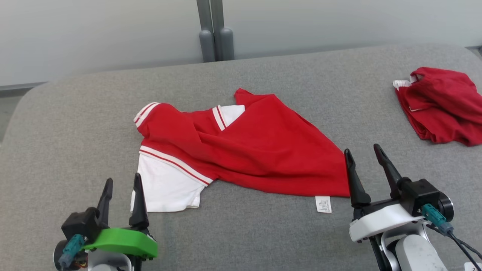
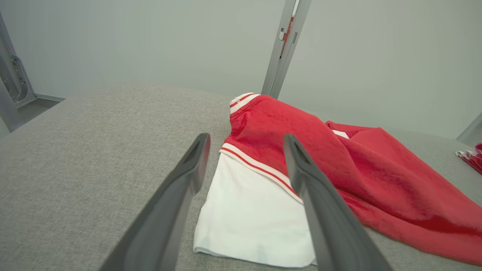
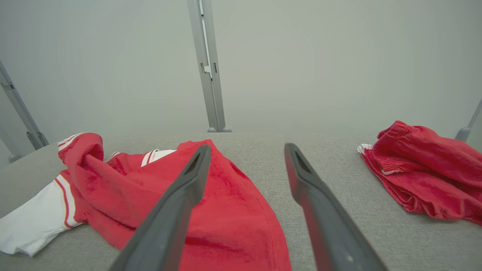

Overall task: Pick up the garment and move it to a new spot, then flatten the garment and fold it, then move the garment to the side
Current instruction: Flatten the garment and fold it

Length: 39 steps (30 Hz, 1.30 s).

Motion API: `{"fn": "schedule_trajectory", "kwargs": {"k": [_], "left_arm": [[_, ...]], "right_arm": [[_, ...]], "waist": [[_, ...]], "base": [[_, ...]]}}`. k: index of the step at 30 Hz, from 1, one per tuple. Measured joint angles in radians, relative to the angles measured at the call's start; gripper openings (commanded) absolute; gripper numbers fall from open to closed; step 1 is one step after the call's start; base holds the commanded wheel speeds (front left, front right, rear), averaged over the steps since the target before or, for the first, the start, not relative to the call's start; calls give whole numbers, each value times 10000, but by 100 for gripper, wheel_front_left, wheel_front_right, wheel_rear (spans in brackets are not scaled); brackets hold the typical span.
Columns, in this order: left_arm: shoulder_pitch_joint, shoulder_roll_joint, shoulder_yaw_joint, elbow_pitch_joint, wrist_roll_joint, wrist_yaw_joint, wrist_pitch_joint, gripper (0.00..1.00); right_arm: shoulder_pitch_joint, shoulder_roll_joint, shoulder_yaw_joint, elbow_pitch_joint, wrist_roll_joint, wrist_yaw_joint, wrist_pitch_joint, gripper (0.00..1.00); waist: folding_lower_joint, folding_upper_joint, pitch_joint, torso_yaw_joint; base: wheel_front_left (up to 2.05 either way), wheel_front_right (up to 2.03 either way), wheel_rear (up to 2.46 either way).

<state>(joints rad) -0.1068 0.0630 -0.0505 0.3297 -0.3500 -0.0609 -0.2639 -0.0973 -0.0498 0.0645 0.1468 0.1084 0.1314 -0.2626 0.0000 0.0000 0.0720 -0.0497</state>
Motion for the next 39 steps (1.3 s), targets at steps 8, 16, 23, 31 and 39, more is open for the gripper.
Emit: {"fn": "schedule_trajectory", "kwargs": {"k": [8, 16, 23, 31, 39], "left_arm": [[799, -105, -426, -357, -56, 196, 0, 100], [1003, -117, -562, -529, -96, 349, 0, 100], [1083, -121, -646, -656, -94, 405, 0, 100], [1114, -125, -738, -756, -90, 435, 0, 100], [1115, -127, -871, -522, -98, 443, 8, 100]], "right_arm": [[274, 2, 190, 305, 192, 0, 0, 100], [421, 2, 174, 431, 192, 0, 0, 100], [462, 2, 169, 477, 192, 0, 0, 100], [464, 2, 44, 504, 186, 0, 0, 100], [458, 2, -36, 508, 174, 0, 0, 100]], "waist": [[0, 0, -725, 531], [0, 0, -1017, 790], [0, 0, -1034, 766], [0, 0, -1001, 767], [0, 0, -882, 753]], "base": [[0, 0, 0], [0, 0, 0], [0, 0, 0], [0, 0, 0], [0, 0, 0]]}}
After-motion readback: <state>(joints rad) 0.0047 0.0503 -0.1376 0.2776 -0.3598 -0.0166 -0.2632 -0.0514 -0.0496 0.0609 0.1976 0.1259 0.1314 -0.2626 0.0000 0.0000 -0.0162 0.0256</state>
